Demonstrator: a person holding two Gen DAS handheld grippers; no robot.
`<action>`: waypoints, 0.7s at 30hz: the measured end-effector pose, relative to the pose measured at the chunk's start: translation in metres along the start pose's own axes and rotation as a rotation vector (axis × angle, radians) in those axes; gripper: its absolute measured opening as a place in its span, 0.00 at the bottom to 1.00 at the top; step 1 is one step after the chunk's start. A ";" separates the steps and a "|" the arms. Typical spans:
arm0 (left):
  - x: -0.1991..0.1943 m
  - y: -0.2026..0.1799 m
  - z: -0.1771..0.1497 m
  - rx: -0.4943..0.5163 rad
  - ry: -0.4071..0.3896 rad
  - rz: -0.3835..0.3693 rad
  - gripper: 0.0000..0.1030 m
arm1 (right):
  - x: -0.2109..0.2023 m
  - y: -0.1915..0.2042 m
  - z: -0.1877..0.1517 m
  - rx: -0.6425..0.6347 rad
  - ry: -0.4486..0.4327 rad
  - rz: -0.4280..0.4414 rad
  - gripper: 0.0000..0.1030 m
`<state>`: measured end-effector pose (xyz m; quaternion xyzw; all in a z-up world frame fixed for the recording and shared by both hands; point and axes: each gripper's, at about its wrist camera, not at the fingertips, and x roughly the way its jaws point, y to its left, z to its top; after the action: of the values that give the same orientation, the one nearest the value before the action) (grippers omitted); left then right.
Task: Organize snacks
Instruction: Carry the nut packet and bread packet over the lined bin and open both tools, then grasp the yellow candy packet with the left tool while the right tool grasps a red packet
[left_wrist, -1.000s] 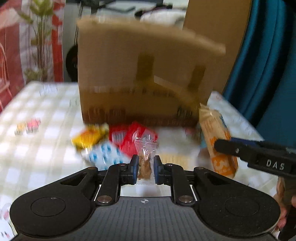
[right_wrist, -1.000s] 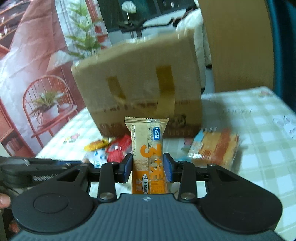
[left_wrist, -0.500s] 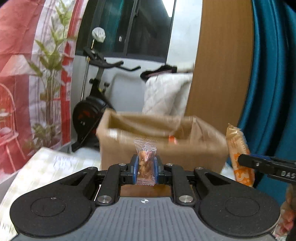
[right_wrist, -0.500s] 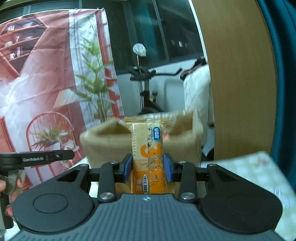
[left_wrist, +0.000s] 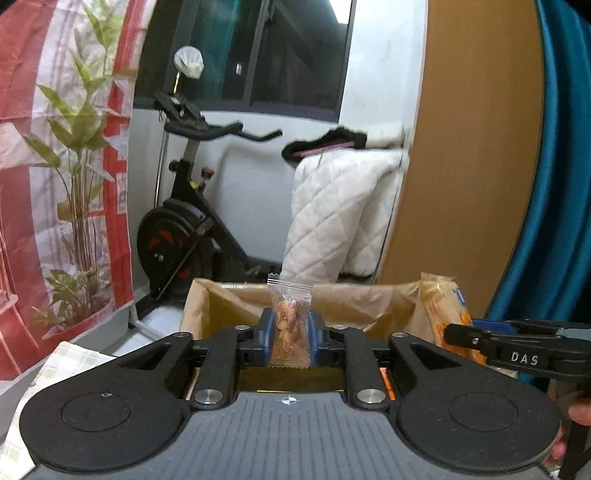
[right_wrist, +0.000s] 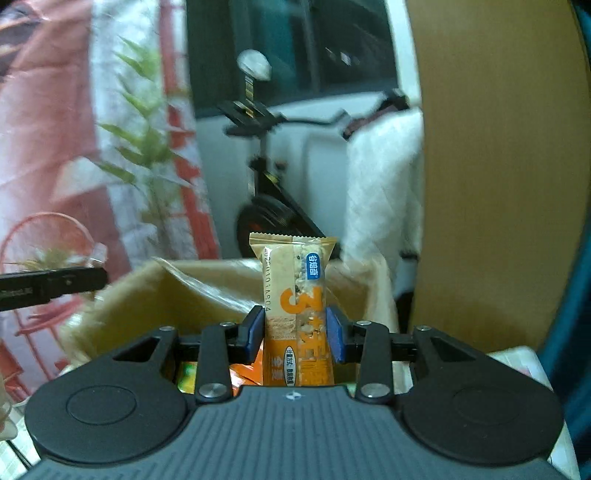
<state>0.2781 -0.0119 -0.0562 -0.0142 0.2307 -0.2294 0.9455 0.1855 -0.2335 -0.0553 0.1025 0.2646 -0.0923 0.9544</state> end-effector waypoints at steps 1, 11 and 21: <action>0.000 0.002 -0.001 0.002 0.003 0.012 0.54 | 0.002 -0.004 -0.003 0.021 0.002 -0.010 0.40; -0.053 0.024 -0.022 -0.008 0.042 0.056 0.64 | -0.056 -0.012 -0.027 0.065 -0.082 0.080 0.46; -0.098 0.049 -0.069 0.020 0.171 0.035 0.62 | -0.106 0.009 -0.091 0.160 -0.064 0.144 0.46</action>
<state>0.1913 0.0809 -0.0820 0.0188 0.3087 -0.2155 0.9262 0.0541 -0.1893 -0.0747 0.1941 0.2178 -0.0474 0.9553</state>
